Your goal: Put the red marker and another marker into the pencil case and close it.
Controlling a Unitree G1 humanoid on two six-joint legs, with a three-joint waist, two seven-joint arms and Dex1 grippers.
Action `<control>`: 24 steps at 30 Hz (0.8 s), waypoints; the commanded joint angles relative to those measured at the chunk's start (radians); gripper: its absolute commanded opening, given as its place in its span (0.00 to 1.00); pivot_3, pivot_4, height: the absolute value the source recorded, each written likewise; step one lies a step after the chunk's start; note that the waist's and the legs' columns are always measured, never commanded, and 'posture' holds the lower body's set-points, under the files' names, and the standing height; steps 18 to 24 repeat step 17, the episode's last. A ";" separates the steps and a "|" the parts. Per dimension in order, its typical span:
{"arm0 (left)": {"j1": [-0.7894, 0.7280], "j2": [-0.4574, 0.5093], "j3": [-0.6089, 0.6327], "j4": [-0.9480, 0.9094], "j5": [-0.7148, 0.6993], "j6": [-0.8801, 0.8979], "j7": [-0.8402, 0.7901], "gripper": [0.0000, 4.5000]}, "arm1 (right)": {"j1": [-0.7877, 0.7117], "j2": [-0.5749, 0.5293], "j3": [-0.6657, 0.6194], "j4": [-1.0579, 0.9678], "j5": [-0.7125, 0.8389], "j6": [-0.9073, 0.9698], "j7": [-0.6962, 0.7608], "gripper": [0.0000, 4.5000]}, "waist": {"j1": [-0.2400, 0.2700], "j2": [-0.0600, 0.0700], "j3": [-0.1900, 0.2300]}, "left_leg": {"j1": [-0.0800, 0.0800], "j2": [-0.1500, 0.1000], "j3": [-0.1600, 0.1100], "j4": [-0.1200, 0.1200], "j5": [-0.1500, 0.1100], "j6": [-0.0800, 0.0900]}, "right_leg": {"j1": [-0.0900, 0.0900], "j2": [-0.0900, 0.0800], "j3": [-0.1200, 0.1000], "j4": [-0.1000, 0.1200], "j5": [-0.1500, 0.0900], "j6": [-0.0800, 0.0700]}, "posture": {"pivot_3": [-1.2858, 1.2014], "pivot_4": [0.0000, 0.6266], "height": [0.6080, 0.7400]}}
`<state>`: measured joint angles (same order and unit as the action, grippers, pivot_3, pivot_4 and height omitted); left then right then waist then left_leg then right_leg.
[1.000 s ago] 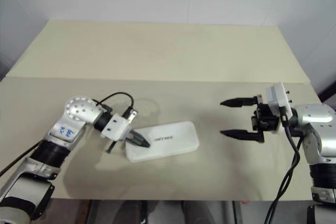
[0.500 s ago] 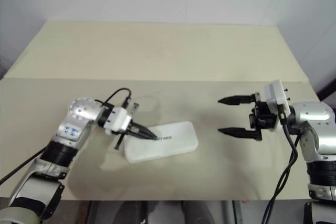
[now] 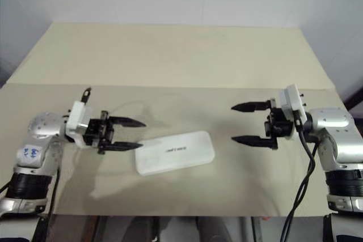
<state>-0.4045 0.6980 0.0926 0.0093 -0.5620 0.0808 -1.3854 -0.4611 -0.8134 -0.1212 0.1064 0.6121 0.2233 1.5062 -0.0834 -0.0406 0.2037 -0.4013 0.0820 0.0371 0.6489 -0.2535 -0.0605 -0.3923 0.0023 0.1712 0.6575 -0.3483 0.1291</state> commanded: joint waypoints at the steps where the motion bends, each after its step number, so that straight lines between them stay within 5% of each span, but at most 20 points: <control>1: 0.027 0.028 0.069 -0.049 -0.036 0.012 0.022 0.88 | -0.022 -0.021 -0.034 0.009 0.000 -0.012 0.012 1.00 | -0.001 0.000 0.000 | 0.000 0.000 0.000 0.000 0.000 0.000 | 0.000 0.000 0.000 0.000 0.000 0.000 | 0.52 0.24 1.00; 3: 0.050 0.042 0.099 -0.062 -0.043 0.020 0.029 0.99 | -0.032 -0.028 -0.038 0.029 -0.007 -0.017 0.014 1.00 | -0.001 0.000 0.000 | 0.000 0.000 0.000 0.000 0.000 0.000 | 0.000 0.000 0.000 0.000 0.000 0.000 | 0.52 0.24 1.00; 12: 0.113 0.152 0.209 -0.041 -0.062 0.053 0.002 0.99 | -0.043 -0.056 -0.043 0.030 -0.010 -0.010 0.021 1.00 | -0.003 0.001 0.001 | 0.000 0.000 0.001 -0.002 0.000 0.000 | -0.001 0.000 0.000 0.000 -0.001 -0.002 | 0.52 0.24 1.00; 24: 0.064 0.102 0.180 -0.035 -0.057 0.013 0.015 0.99 | -0.015 -0.046 -0.043 -0.006 0.003 0.005 0.001 1.00 | 0.000 0.001 0.001 | 0.000 0.000 0.001 -0.002 0.000 0.000 | -0.001 -0.001 -0.001 -0.001 -0.001 -0.002 | 0.52 0.24 1.00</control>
